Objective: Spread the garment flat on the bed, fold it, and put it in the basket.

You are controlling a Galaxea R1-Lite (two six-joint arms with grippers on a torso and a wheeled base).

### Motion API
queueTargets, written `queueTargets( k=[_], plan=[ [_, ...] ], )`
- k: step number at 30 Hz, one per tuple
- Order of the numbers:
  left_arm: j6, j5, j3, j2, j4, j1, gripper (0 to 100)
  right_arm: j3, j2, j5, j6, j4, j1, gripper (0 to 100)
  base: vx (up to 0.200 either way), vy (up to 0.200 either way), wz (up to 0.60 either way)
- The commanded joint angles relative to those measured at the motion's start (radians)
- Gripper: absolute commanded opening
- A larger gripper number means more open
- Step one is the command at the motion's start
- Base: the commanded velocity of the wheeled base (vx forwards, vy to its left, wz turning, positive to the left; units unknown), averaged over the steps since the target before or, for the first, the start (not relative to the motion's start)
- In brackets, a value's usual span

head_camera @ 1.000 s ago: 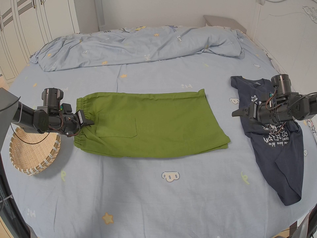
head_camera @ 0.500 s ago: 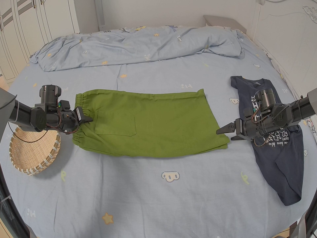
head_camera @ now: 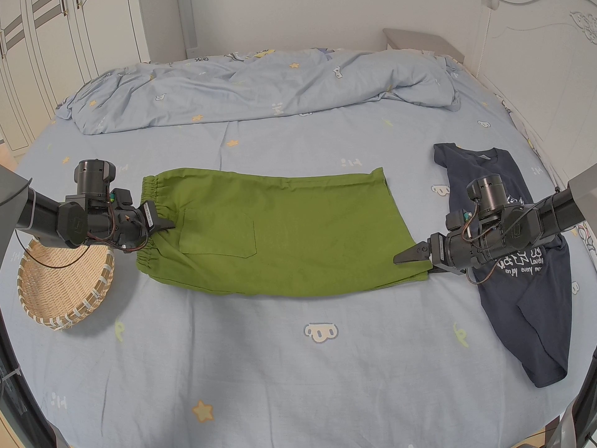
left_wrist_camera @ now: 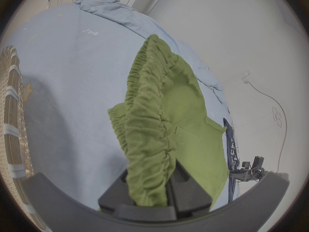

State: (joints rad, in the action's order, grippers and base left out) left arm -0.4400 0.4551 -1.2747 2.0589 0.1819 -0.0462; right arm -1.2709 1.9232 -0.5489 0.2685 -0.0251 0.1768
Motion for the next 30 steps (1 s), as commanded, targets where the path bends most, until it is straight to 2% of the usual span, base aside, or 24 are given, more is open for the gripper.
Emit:
queueTargets(
  k=[1,5,6,21,26,30],
  plan=[
    [0.000,0.000,0.001,-0.002,0.001,0.002,0,0.005,0.017,0.000,0.001,0.027,0.000,100,0.000,0.000,0.00],
    [0.000,0.000,0.003,-0.002,0.001,0.002,0,0.004,0.033,0.000,0.028,0.060,-0.003,100,0.000,0.000,0.00],
    [0.000,0.000,0.003,-0.002,0.001,0.002,0,0.004,0.033,0.000,0.028,0.068,-0.003,0,0.000,0.000,0.00],
    [0.007,-0.001,0.003,0.003,-0.007,0.002,0,0.005,0.045,0.003,0.026,0.076,-0.019,0,0.000,0.000,0.00],
    [0.012,-0.001,0.000,-0.019,-0.068,0.000,0,0.071,-0.072,0.035,0.032,0.068,-0.014,0,0.000,0.000,0.00],
    [0.020,-0.001,0.006,-0.083,-0.182,-0.001,0,0.154,-0.204,0.069,0.043,0.059,-0.007,0,0.000,0.000,0.00]
  ],
)
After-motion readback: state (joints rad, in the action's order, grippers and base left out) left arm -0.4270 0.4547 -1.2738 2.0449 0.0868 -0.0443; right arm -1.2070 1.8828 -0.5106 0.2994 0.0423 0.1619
